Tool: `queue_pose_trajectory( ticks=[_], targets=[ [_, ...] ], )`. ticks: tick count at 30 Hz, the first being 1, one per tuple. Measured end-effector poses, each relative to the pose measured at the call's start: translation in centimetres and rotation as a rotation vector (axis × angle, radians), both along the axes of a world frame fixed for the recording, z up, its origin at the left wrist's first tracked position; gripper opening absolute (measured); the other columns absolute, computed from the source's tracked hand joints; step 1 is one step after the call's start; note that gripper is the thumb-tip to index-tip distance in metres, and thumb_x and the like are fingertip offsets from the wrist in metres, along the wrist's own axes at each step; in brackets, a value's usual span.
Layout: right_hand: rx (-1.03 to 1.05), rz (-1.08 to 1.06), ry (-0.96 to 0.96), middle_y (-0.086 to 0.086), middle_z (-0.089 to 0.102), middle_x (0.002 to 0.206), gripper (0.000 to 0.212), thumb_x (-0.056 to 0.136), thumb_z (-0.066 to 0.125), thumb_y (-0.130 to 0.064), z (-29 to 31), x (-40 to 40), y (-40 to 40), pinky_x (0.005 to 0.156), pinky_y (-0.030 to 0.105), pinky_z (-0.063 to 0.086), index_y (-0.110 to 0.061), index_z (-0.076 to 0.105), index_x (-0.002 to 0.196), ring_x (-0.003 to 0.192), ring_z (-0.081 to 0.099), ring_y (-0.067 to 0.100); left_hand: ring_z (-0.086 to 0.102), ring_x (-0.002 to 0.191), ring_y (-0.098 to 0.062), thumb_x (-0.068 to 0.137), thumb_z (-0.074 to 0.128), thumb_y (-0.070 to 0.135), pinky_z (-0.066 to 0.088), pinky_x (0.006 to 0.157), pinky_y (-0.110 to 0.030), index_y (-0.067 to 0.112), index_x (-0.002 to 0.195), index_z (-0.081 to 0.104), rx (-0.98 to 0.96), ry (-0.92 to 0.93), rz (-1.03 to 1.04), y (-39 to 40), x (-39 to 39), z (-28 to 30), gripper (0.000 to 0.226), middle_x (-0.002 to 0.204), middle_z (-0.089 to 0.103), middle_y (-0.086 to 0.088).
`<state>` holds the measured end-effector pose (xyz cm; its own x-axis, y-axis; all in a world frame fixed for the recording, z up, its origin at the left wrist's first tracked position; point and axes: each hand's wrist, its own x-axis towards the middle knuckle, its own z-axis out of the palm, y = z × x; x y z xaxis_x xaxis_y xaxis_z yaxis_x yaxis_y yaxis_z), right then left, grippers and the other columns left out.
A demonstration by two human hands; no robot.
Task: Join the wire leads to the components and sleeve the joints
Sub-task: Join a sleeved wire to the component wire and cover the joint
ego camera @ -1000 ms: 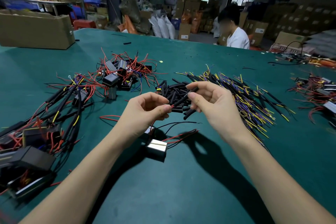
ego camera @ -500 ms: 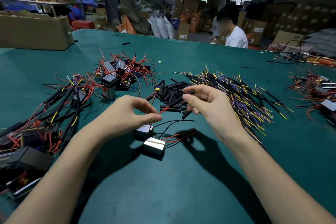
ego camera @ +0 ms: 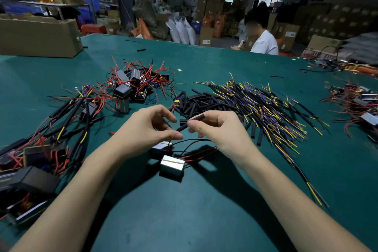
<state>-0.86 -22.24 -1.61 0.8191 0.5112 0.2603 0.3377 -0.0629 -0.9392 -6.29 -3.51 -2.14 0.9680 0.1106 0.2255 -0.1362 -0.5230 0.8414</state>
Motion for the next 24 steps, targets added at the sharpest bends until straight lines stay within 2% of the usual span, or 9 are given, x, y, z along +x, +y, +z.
queue_pose_trajectory(
  ticks=[4, 10, 13, 15, 17, 19, 22, 24],
  targets=[
    [-0.016, 0.018, 0.007, 0.003, 0.069, 0.07, 0.005, 0.085, 0.069, -0.008, 0.0, -0.3, 0.1, 0.061, 0.011, 0.045, -0.008, 0.073, 0.082, 0.059, 0.057, -0.002, 0.052, 0.051, -0.003, 0.068, 0.083, 0.026, 0.04, 0.053, -0.016, 0.022, 0.082, 0.063, 0.019, -0.02, -0.07, -0.2, 0.1, -0.1, 0.024, 0.058, 0.064, 0.008],
    [-0.04, 0.019, 0.0, -0.006, 0.069, 0.066, 0.005, 0.082, 0.072, -0.009, -0.3, -0.4, 0.4, 0.061, 0.011, 0.044, -0.012, 0.074, 0.08, 0.058, 0.056, -0.002, 0.051, 0.056, -0.008, 0.063, 0.071, 0.052, 0.042, 0.058, -0.026, 0.021, 0.074, 0.068, 0.055, -0.039, -0.108, -0.6, 0.0, -0.2, 0.033, 0.062, 0.064, -0.001],
    [0.017, -0.028, 0.017, 0.003, 0.073, 0.076, 0.01, 0.08, 0.075, -0.009, -0.2, 0.1, 0.1, 0.065, 0.017, 0.048, -0.018, 0.072, 0.084, 0.064, 0.06, 0.005, 0.059, 0.06, -0.01, 0.068, 0.07, 0.047, 0.048, 0.064, -0.029, 0.016, 0.071, 0.066, 0.071, -0.049, -0.07, -0.4, 0.0, -0.1, 0.032, 0.065, 0.067, -0.001],
    [0.024, -0.044, 0.01, 0.009, 0.073, 0.082, 0.009, 0.081, 0.074, -0.011, -0.2, 0.4, -0.3, 0.07, 0.021, 0.05, -0.017, 0.073, 0.088, 0.068, 0.061, 0.01, 0.06, 0.059, -0.007, 0.072, 0.075, 0.039, 0.048, 0.063, -0.024, 0.016, 0.07, 0.066, 0.082, -0.033, -0.063, -0.2, -0.1, 0.0, 0.025, 0.064, 0.067, 0.002],
    [0.01, -0.019, -0.005, 0.007, 0.073, 0.083, 0.008, 0.083, 0.072, -0.011, -0.3, 0.2, -0.2, 0.071, 0.02, 0.049, -0.015, 0.074, 0.089, 0.068, 0.06, 0.009, 0.056, 0.054, -0.002, 0.073, 0.077, 0.034, 0.045, 0.056, -0.016, 0.016, 0.07, 0.066, 0.089, 0.004, -0.076, -0.1, -0.1, 0.1, 0.021, 0.06, 0.065, 0.007],
    [-0.012, 0.012, -0.035, 0.006, 0.072, 0.082, 0.007, 0.083, 0.072, -0.011, -0.5, -0.3, 0.2, 0.07, 0.021, 0.049, -0.016, 0.074, 0.088, 0.067, 0.059, 0.007, 0.054, 0.05, -0.001, 0.074, 0.077, 0.031, 0.043, 0.055, -0.016, 0.016, 0.072, 0.066, 0.09, 0.068, -0.102, 0.1, -0.2, 0.2, 0.019, 0.058, 0.064, 0.009],
    [0.0, 0.008, -0.068, 0.007, 0.072, 0.079, 0.006, 0.085, 0.07, -0.012, -0.6, -0.8, 0.8, 0.071, 0.027, 0.049, -0.018, 0.072, 0.083, 0.067, 0.058, 0.008, 0.059, 0.058, -0.003, 0.075, 0.077, 0.035, 0.045, 0.062, -0.019, 0.023, 0.077, 0.071, 0.143, 0.187, -0.118, 0.7, -0.4, 0.4, 0.014, 0.067, 0.07, 0.009],
    [0.022, -0.023, -0.078, 0.002, 0.071, 0.074, 0.008, 0.086, 0.069, -0.011, -0.6, -0.6, 0.7, 0.071, 0.027, 0.048, -0.016, 0.071, 0.08, 0.067, 0.058, 0.007, 0.063, 0.063, 0.001, 0.074, 0.077, 0.042, 0.048, 0.068, -0.017, 0.028, 0.079, 0.073, 0.2, 0.241, -0.111, 1.0, -0.7, 0.6, 0.015, 0.073, 0.072, 0.013]
  ],
)
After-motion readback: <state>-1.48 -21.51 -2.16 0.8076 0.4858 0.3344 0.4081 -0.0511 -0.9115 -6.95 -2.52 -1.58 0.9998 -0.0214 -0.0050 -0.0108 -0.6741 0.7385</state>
